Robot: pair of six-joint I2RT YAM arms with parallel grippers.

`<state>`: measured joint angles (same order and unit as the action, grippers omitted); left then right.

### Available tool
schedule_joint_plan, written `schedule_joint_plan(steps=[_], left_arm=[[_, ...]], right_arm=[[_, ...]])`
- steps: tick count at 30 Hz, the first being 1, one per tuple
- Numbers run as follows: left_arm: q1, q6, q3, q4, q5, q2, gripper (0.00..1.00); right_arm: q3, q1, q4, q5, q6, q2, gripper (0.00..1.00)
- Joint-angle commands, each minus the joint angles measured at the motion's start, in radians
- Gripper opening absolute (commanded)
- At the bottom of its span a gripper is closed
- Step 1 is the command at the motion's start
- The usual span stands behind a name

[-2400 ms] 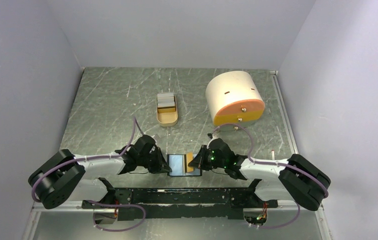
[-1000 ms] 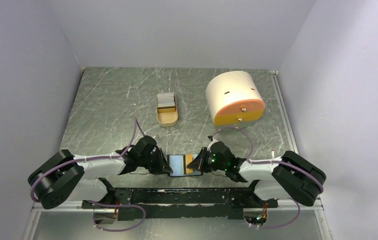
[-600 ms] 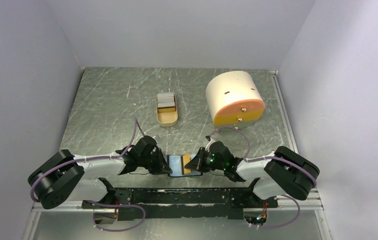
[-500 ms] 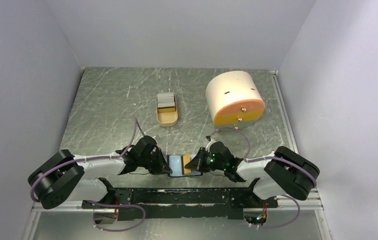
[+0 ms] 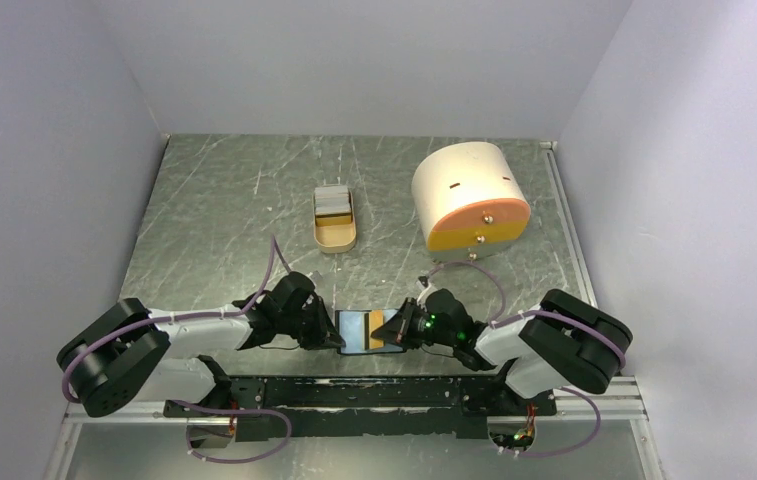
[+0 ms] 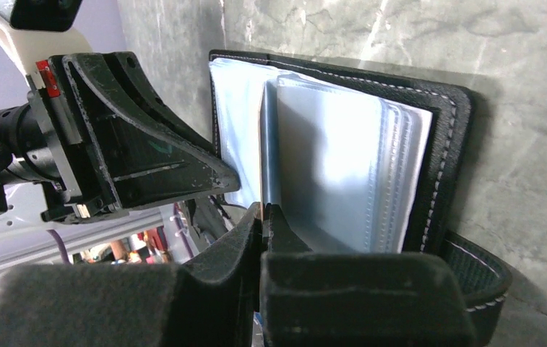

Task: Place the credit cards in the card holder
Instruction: Insert the credit card into the card holder.

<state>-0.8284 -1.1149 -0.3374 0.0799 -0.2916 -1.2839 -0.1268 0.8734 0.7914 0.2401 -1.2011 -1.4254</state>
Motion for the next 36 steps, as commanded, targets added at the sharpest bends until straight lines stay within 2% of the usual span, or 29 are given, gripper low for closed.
schedule_joint_plan(steps=[1,13,16,19,21,28,31,36], left_arm=[[-0.009,0.007,-0.007,0.014,0.006,-0.012,0.11],[-0.014,0.003,-0.008,0.021,0.003,-0.02,0.13],[-0.015,0.005,-0.011,0.018,0.004,-0.019,0.15],[-0.015,0.007,-0.011,0.022,0.002,-0.021,0.15],[-0.016,0.009,-0.011,0.028,-0.001,-0.025,0.14],[-0.015,0.01,-0.014,0.028,-0.003,-0.035,0.13],[-0.017,0.01,-0.016,0.029,-0.003,-0.037,0.13],[-0.017,0.007,-0.018,0.027,0.0,-0.038,0.13]], right_arm=[[0.031,0.011,0.07,-0.029,-0.041,0.005,0.03],[0.002,0.024,0.14,0.024,-0.034,-0.11,0.06],[-0.021,0.023,0.023,0.014,0.001,-0.085,0.18],[-0.055,0.023,-0.156,-0.033,0.069,-0.019,0.38],[-0.077,0.024,-0.296,-0.093,0.116,0.038,0.42],[-0.115,0.023,-0.565,-0.208,0.189,0.192,0.42],[-0.115,0.023,-0.598,-0.218,0.196,0.224,0.41],[-0.121,0.023,-0.616,-0.22,0.204,0.235,0.33]])
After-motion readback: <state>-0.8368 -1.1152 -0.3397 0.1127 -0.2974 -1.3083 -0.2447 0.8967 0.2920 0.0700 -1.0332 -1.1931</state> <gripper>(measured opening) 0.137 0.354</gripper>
